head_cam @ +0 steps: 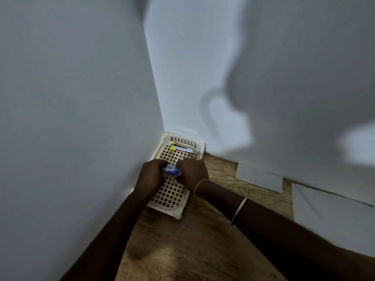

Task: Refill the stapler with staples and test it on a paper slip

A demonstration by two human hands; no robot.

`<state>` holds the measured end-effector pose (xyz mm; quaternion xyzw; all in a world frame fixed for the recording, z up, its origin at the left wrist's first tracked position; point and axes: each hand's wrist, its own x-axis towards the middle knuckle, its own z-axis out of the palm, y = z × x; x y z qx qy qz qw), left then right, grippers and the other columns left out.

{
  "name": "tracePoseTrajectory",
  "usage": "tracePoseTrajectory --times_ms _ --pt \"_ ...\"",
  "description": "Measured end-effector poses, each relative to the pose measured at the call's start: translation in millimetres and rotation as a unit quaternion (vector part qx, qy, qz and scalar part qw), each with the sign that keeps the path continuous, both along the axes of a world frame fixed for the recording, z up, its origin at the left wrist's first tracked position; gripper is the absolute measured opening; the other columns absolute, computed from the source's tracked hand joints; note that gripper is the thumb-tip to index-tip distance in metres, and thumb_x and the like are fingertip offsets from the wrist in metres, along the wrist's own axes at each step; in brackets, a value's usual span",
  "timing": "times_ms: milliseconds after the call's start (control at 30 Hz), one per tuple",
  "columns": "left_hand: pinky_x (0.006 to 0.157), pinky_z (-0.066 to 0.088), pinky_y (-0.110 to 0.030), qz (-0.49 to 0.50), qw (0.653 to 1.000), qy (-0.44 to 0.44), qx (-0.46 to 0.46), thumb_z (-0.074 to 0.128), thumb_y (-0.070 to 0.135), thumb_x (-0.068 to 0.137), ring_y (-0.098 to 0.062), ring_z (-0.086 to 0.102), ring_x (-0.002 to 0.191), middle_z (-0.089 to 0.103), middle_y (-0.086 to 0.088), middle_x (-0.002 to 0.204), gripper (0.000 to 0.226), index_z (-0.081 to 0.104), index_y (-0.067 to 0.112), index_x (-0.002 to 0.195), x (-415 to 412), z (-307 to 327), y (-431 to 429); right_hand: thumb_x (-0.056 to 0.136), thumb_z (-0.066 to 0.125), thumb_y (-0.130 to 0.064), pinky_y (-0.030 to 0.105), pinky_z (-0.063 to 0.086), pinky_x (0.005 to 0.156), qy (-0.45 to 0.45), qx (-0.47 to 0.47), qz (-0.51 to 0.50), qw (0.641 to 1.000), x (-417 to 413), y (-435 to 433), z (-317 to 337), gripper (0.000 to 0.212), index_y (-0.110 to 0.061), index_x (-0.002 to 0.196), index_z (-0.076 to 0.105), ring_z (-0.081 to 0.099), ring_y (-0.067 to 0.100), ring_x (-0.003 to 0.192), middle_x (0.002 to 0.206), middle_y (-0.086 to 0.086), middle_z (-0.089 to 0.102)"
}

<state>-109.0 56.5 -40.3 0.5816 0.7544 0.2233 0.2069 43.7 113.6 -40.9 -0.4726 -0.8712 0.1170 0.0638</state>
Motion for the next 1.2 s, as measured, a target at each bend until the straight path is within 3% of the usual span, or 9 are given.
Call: tracePoseTrajectory --times_ms 200,400,767,1067,1200 --pt "0.104 0.047 -0.034 0.006 1.000 0.017 -0.009 0.062 0.009 0.096 -0.028 0.068 0.114 0.072 -0.013 0.127 0.035 0.068 0.010 0.131 1.1 -3.3 -8.3 0.075 0.079 -0.041 0.040 0.050 0.083 -0.004 0.008 -0.009 1.000 -6.5 -5.5 -5.2 0.031 -0.022 0.098 0.072 0.069 0.028 0.094 0.096 0.004 0.074" --pt "0.106 0.047 -0.038 0.020 1.000 0.007 -0.012 0.059 0.015 0.098 -0.028 0.067 0.116 0.070 -0.011 0.127 0.036 0.065 0.011 0.133 6.6 -5.4 -14.7 0.073 0.081 -0.043 0.039 0.051 0.081 -0.003 -0.015 -0.016 1.000 -11.4 -5.4 0.0 0.032 -0.021 0.094 0.073 0.069 0.028 0.091 0.094 0.004 0.073" --pt "0.109 0.043 -0.038 -0.013 0.996 0.074 -0.045 0.058 0.011 0.097 -0.028 0.059 0.128 0.062 -0.012 0.139 0.052 0.049 0.011 0.148 13.7 0.6 -27.3 0.090 0.065 -0.029 0.041 0.049 0.084 -0.027 0.044 0.016 0.999 -11.5 -20.1 7.4 0.019 -0.013 0.099 0.069 0.067 0.032 0.096 0.100 0.010 0.072" --pt "0.104 0.050 -0.036 -0.004 0.998 0.056 -0.016 0.065 0.020 0.094 -0.025 0.066 0.117 0.069 -0.007 0.129 0.041 0.061 0.015 0.135 35.7 23.2 -44.4 0.095 0.053 -0.041 0.042 0.047 0.083 0.011 0.061 -0.014 0.998 23.1 -50.1 24.0 0.030 -0.015 0.101 0.068 0.065 0.029 0.095 0.101 0.008 0.071" --pt "0.096 0.051 -0.034 -0.035 0.996 0.042 0.071 0.064 0.013 0.092 -0.025 0.068 0.109 0.073 -0.007 0.120 0.037 0.067 0.015 0.128 63.8 27.8 -58.3 0.095 0.049 -0.045 0.043 0.046 0.083 0.016 0.047 -0.054 0.997 60.8 -67.1 25.3 0.038 -0.017 0.110 0.068 0.062 0.029 0.101 0.109 0.006 0.071"
